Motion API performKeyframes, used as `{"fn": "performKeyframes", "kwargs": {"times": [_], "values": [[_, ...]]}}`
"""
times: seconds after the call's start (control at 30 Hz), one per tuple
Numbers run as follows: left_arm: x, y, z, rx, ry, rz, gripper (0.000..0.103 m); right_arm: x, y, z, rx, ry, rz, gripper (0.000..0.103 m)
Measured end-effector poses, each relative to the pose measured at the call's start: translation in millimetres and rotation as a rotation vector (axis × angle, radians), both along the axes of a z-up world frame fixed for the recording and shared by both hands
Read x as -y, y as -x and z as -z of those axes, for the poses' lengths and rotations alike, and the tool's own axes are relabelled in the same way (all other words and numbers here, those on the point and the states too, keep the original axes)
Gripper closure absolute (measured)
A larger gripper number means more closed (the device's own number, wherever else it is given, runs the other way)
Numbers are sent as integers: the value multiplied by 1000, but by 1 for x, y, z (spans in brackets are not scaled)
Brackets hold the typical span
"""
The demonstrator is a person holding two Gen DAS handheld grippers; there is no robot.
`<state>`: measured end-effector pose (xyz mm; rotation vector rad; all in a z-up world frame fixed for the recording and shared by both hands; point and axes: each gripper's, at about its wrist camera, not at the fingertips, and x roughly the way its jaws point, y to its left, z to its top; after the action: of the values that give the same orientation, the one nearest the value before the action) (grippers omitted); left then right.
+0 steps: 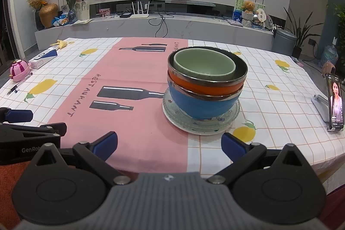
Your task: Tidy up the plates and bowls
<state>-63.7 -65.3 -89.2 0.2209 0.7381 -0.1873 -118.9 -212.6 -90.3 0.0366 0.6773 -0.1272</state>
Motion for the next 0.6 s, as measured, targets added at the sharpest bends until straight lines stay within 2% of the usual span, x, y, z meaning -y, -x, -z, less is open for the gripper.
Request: {"fn": "performKeyframes", "kwargs": {"times": [0.6], "values": [[-1, 1, -2, 6, -1, 1, 20, -1, 1, 1, -5, 1, -8, 3]]}}
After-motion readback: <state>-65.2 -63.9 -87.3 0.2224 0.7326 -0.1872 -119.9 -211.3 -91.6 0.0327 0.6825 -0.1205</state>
